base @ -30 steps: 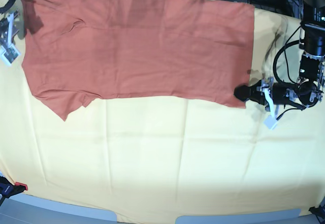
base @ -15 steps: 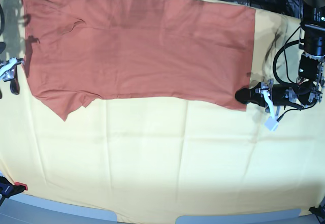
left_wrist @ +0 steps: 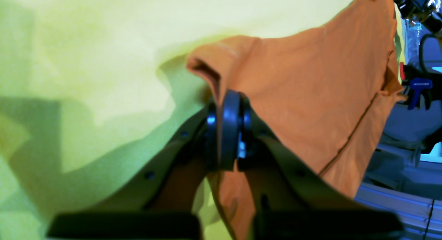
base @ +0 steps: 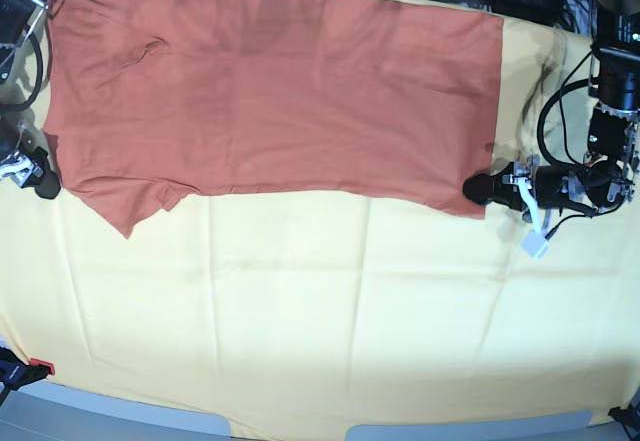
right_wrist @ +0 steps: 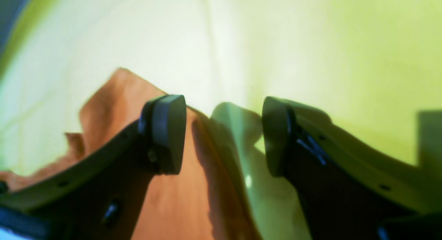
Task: Fold the T-shirt properly
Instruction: 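Lift the side edge with both grippers and fold it over the shirt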
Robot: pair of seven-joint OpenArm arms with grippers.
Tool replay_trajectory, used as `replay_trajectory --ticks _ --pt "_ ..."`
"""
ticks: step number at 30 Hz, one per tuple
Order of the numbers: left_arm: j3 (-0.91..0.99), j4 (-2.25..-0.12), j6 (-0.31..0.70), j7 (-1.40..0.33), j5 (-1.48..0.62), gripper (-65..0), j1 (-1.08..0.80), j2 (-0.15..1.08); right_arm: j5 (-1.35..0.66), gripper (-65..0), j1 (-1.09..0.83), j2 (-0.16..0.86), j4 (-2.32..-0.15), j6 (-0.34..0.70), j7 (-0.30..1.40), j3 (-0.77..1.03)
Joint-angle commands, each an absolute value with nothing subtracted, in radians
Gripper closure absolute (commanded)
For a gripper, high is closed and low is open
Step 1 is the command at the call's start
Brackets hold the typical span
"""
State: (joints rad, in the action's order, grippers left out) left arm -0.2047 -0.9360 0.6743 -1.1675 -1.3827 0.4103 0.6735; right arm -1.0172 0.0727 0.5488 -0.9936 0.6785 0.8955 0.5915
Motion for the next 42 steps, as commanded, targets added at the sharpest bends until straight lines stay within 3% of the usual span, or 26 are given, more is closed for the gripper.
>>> replay_trajectory --ticks 1,14,21,30,42 --pt "-0.197 -0.948 0.681 -1.156 -1.399 0.0 0.435 0.695 -1.047 -37.3 0.092 0.568 -0.984 0.695 0.919 0.595" --pt "-0.197 -0.948 0.681 -1.155 -1.402 0.0 0.435 0.695 -1.111 -36.6 0.097 0.530 -0.968 0.698 1.004 0.428" --pt "-0.197 -0.948 0.682 -1.152 -1.403 0.0 0.439 0.695 -1.111 -15.9 0.099 0.556 -0.970 0.698 1.019 0.424" --pt "-0.195 -0.948 0.690 -1.152 -1.402 0.0 0.467 0.695 -1.180 0.0 0.100 0.627 -1.008 0.698 1.018 0.423" --pt "-0.195 -0.948 0.698 -1.107 -1.356 0.0 0.547 0.686 -1.170 0.0 0.142 0.626 -1.008 0.698 0.955 0.423"
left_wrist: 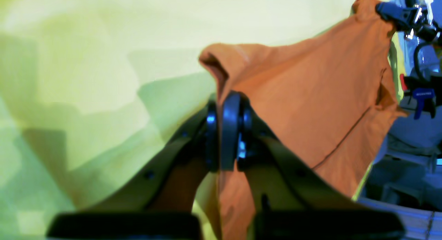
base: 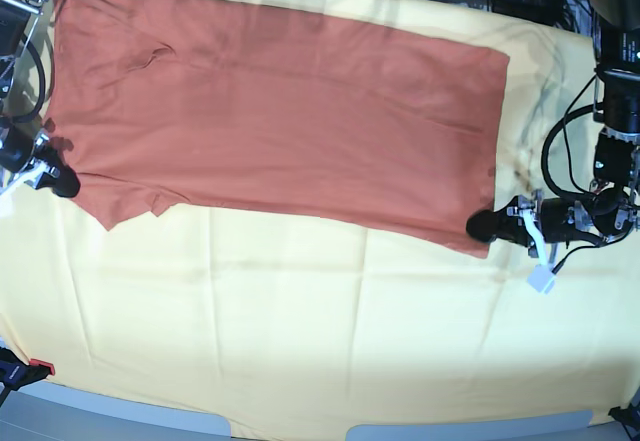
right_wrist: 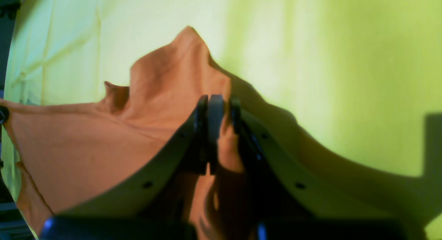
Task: Fold the T-shirt properly
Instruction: 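Lift the side edge with both grippers and fold it over the shirt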
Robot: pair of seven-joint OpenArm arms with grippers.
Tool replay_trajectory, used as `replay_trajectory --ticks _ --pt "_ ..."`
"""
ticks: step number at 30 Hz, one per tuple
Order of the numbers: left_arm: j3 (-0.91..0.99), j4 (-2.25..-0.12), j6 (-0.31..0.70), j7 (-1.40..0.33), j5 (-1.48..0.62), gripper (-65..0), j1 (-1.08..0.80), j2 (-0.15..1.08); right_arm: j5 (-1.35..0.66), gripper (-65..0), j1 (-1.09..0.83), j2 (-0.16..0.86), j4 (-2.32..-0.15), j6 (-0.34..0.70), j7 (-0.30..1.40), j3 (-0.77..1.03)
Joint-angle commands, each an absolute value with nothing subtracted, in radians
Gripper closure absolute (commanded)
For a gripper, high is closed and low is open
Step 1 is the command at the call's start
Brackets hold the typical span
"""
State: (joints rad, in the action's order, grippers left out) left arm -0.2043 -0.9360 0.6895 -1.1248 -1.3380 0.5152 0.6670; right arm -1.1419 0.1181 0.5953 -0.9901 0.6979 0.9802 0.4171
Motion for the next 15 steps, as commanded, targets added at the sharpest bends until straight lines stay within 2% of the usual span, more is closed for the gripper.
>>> replay_trajectory --ticks 1,4,15 --pt "-0.195 -0.948 0.698 -1.085 -1.330 0.0 0.546 0.683 -1.167 0.0 0.156 0.626 -1.008 0.698 0.954 0.423" --pt "-0.195 -0.947 0.698 -1.035 -1.264 0.0 0.546 0.675 -1.076 0.0 0.208 0.624 -1.008 0.698 0.941 0.419" --pt "-0.195 -0.947 0.698 -0.796 -1.034 0.0 0.546 0.664 -0.748 0.0 0.283 0.610 -1.008 0.698 0.695 0.258"
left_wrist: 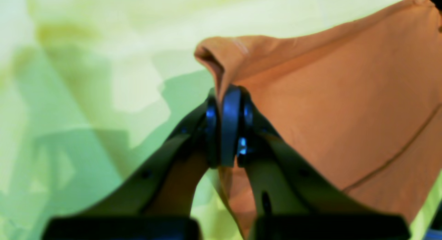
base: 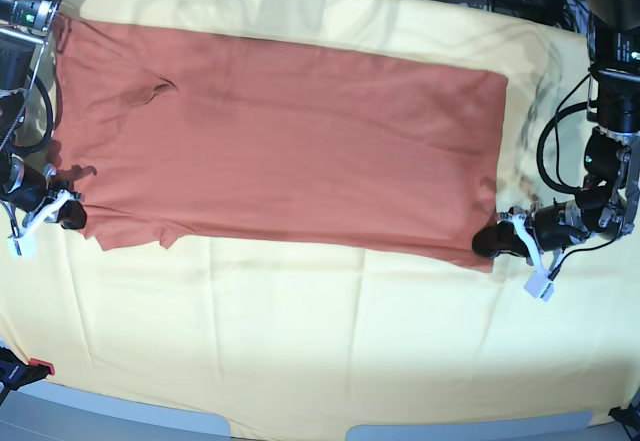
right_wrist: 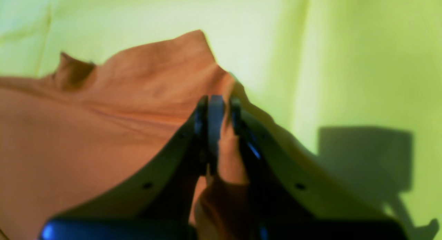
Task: Fold the T-shirt properly
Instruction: 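Lift the side edge with both grippers and fold it over the shirt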
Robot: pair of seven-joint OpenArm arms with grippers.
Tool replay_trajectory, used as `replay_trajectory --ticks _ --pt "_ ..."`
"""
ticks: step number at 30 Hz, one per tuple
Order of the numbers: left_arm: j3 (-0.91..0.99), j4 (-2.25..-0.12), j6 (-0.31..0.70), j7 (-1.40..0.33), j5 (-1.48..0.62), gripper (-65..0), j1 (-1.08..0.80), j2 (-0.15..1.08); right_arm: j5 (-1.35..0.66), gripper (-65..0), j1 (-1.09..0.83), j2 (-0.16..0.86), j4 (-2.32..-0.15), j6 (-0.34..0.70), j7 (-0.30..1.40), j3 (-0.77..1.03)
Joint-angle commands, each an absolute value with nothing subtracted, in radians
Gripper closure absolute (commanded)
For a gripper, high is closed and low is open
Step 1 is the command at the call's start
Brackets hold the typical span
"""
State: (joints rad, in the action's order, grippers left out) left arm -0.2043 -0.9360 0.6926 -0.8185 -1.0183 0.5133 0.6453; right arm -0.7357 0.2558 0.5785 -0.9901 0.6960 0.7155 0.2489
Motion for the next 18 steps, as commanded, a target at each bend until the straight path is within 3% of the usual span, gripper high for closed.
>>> replay_trajectory --ticks 1,18 --pt "-0.195 -0.947 0.698 -0.777 -1.018 0.0 0.546 0.664 -0.725 0.0 0.287 0.610 -1.008 0.698 0.673 0.253" --pt "-0.195 -0.947 0.698 -0.635 -0.872 0.0 0.552 0.615 -0.624 0.0 0.365 0.610 -1.008 0.659 0.613 0.248"
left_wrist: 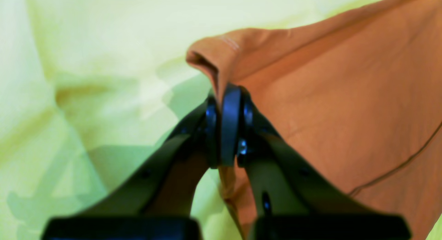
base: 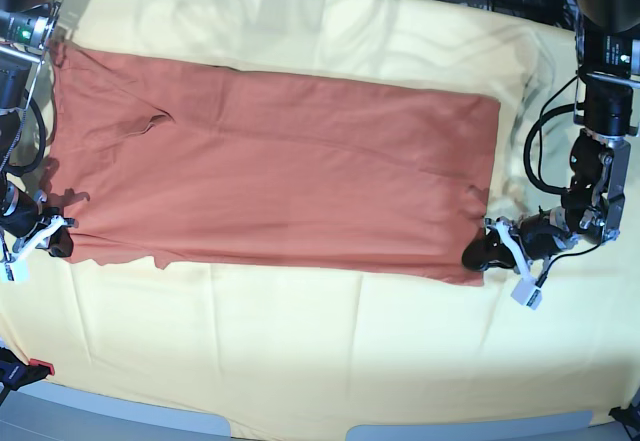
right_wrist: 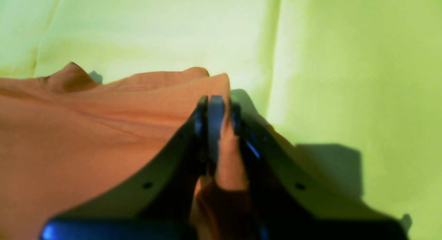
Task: Fold the T-shirt properly
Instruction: 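Lift the side edge with both grippers and fold it over the shirt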
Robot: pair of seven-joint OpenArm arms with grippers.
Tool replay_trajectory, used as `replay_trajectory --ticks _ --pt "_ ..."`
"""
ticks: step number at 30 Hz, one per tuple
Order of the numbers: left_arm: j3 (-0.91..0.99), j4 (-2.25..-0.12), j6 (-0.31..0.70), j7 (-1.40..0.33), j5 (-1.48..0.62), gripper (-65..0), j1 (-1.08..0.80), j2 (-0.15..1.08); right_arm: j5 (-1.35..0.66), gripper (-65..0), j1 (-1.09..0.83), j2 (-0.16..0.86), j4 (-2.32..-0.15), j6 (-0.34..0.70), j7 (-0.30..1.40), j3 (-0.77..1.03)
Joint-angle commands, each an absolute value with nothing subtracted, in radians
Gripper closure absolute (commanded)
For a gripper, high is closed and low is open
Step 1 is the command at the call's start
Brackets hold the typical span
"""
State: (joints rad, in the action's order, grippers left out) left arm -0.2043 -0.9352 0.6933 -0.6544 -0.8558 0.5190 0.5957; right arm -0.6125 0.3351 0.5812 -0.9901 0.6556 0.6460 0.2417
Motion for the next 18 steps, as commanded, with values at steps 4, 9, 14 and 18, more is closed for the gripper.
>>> replay_trajectory --ticks 4,9,14,18 --pt "-0.175 -0.947 0.698 -0.698 -0.913 0.0 0.578 0.618 -0.648 0.0 0.365 0.614 -1.008 0.698 0.641 0.248" --pt "-0.155 -0.955 0.698 -0.936 -1.172 0.0 0.582 0.619 -0.759 0.0 0.362 0.613 -1.008 0.698 0.775 0.247" --pt "-0.155 -0.973 0.698 -1.050 -1.299 0.0 0.579 0.633 -0.792 0.0 0.357 0.638 -1.008 0.698 0.803 0.247" --pt "-0.155 -1.019 0.698 -1.126 -1.414 0.0 0.579 0.660 -0.875 0.0 0.357 0.654 -1.008 0.698 0.873 0.247"
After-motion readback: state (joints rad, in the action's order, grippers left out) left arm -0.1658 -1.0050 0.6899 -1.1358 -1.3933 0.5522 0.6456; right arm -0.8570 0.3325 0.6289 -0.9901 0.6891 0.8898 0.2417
